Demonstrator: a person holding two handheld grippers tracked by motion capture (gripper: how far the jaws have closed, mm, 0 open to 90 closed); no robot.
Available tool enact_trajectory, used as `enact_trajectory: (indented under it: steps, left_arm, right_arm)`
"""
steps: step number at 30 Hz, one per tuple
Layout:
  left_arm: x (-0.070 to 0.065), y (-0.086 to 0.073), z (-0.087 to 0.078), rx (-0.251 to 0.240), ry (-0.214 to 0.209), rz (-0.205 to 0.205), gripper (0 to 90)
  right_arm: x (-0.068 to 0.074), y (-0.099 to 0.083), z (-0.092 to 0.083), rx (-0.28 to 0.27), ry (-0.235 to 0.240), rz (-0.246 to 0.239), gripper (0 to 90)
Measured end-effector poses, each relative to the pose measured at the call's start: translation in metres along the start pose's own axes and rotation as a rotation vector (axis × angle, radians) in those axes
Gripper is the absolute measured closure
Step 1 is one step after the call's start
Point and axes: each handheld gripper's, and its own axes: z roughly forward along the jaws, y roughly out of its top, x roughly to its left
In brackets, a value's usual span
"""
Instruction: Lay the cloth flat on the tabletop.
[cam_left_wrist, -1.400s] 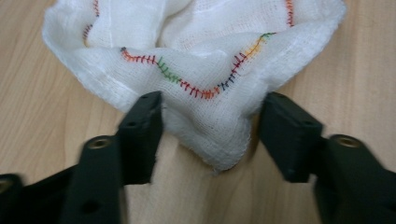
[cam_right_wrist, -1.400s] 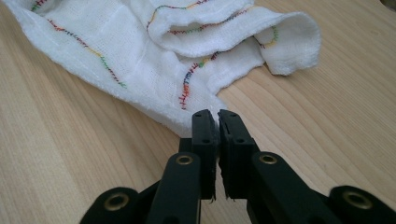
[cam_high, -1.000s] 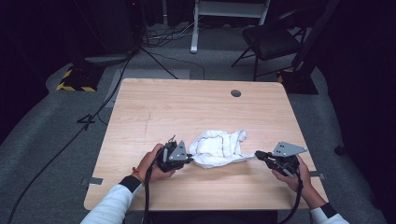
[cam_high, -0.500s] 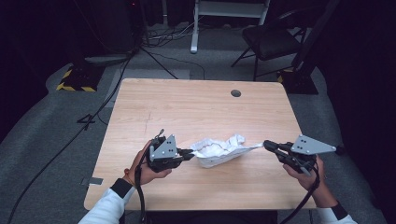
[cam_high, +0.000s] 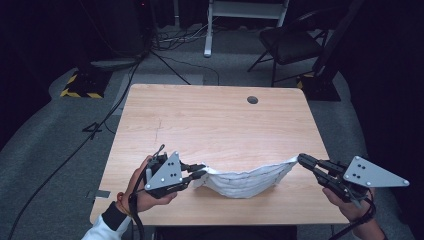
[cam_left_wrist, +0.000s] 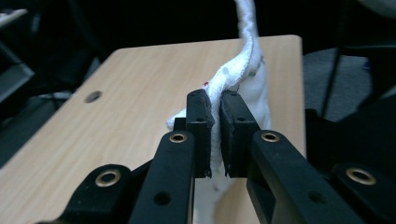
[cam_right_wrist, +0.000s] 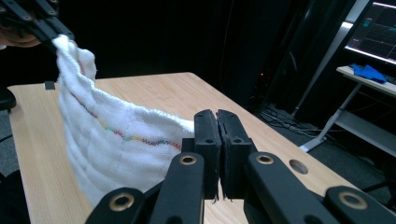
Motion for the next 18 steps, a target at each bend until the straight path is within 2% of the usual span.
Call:
enact_trajectory:
  steps: [2,3,6,7,9,11,13,14,16,17,18]
  left_arm:
    - [0.011,0.000,0.002,-0.002,0.038,-0.036,83.2]
    - [0.016,-0.001,0.004,-0.009,0.036,-0.064,83.3]
    - [0.032,-0.003,0.015,0.019,0.086,-0.080,83.4]
    - [0.041,-0.004,0.021,0.024,0.089,-0.095,83.4]
    - [0.055,-0.006,0.030,0.044,0.132,-0.103,83.5]
    - [0.075,-0.011,0.042,0.031,0.140,-0.156,83.9]
    - [0.094,-0.016,0.055,0.047,0.176,-0.174,84.1]
    - [0.103,-0.019,0.061,0.042,0.179,-0.199,84.2]
    - [0.118,-0.022,0.075,0.070,0.223,-0.197,84.2]
    - [0.126,-0.024,0.081,0.075,0.223,-0.209,84.3]
    - [0.133,-0.025,0.087,0.081,0.231,-0.218,84.3]
  right_arm:
    - [-0.002,0.004,0.000,0.002,-0.022,-0.002,87.7]
    - [-0.005,0.005,0.002,0.003,-0.032,0.006,87.6]
    - [-0.017,0.005,0.014,0.018,-0.050,0.042,87.7]
    - [-0.021,0.005,0.020,0.031,-0.064,0.042,87.6]
    - [-0.031,0.002,0.037,0.055,-0.087,0.048,87.7]
    - [-0.044,-0.002,0.057,0.090,-0.111,0.050,87.7]
    - [-0.056,-0.005,0.074,0.117,-0.129,0.054,87.7]
    - [-0.063,-0.007,0.083,0.130,-0.137,0.060,87.6]
    - [-0.079,-0.012,0.103,0.153,-0.148,0.078,87.7]
    - [-0.087,-0.014,0.112,0.169,-0.140,0.105,87.7]
    - [-0.094,-0.015,0.121,0.185,-0.147,0.104,87.7]
